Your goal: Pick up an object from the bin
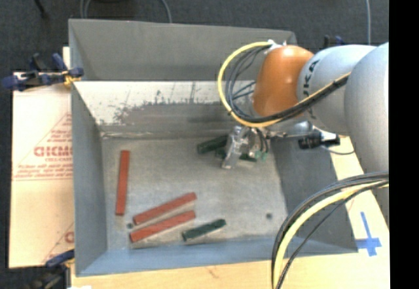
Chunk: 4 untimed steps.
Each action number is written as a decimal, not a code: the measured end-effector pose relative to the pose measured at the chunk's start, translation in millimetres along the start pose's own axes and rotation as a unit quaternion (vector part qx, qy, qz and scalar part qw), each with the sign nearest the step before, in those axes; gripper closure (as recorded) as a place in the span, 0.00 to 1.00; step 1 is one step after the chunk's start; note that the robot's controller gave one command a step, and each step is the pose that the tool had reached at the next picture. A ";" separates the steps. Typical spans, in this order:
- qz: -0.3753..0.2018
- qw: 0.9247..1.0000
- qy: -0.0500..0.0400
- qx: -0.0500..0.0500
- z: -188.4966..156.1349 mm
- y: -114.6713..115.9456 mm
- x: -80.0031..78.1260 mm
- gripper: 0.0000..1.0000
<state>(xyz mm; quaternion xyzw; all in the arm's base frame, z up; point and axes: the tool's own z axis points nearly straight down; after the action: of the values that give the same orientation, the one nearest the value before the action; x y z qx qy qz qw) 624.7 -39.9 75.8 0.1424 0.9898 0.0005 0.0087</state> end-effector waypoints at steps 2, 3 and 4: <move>0.000 1.000 0.005 0.001 4.7 -0.8 3.7 0.00; -0.011 1.000 0.011 0.003 6.3 4.0 -15.3 0.00; 0.020 1.000 0.005 0.002 3.6 23.8 -21.1 1.00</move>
Offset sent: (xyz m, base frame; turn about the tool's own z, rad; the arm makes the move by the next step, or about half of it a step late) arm 0.0000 0.0000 0.0000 0.0000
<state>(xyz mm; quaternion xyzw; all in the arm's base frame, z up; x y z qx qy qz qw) 651.7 -23.1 72.7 0.1623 0.9867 -0.0004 0.0030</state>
